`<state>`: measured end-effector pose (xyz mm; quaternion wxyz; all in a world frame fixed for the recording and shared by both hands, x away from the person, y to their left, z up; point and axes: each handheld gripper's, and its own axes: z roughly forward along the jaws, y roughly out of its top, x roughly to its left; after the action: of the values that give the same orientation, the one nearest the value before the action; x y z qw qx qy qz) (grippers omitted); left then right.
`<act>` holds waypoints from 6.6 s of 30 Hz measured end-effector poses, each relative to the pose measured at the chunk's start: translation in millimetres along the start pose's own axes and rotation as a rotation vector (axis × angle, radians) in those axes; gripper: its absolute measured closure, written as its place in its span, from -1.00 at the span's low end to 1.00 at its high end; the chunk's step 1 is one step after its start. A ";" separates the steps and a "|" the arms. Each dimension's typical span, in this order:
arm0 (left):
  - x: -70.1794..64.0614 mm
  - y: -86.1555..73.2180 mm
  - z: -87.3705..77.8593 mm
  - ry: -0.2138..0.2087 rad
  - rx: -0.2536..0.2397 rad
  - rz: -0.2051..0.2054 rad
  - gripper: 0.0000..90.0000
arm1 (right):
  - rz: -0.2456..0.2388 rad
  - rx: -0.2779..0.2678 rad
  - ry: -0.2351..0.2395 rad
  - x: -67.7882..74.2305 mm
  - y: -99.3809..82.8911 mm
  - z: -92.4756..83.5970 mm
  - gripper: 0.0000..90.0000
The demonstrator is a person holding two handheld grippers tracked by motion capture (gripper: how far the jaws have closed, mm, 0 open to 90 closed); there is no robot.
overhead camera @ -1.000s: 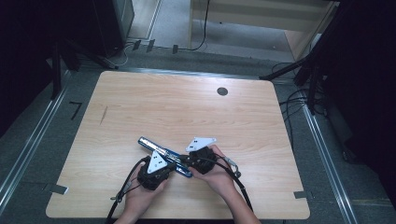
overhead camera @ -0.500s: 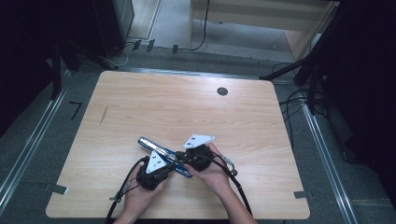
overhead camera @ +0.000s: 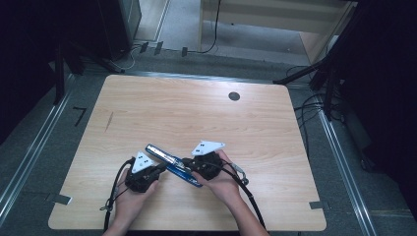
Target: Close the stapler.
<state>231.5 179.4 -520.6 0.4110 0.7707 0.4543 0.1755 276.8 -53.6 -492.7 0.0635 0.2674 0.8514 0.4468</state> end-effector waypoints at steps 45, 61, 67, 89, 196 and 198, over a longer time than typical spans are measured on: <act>37.0 -0.5 8.9 0.085 0.042 -0.130 1.00 | -0.058 0.079 0.007 9.6 49.1 72.8 1.00; 31.8 3.1 6.2 0.046 0.004 -0.129 1.00 | -0.067 0.063 0.000 8.8 51.8 66.7 1.00; 26.1 1.9 4.6 0.028 -0.007 -0.120 1.00 | -0.067 0.057 0.000 8.3 51.8 63.7 1.00; -21.5 -8.1 8.5 -0.094 -0.067 -0.044 1.00 | -0.067 0.033 -0.003 9.4 52.6 53.4 1.00; -46.3 -0.3 26.4 -0.086 0.024 0.137 1.00 | -0.041 -0.068 -0.051 8.6 33.1 -15.2 1.00; -46.4 -0.3 26.4 -0.086 0.023 0.135 1.00 | -0.041 -0.071 -0.049 8.4 33.5 -17.4 1.00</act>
<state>224.0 127.7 -531.9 0.4086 0.8110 0.3851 0.1642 276.9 -46.6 -454.6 0.1030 0.2583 0.8386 0.4684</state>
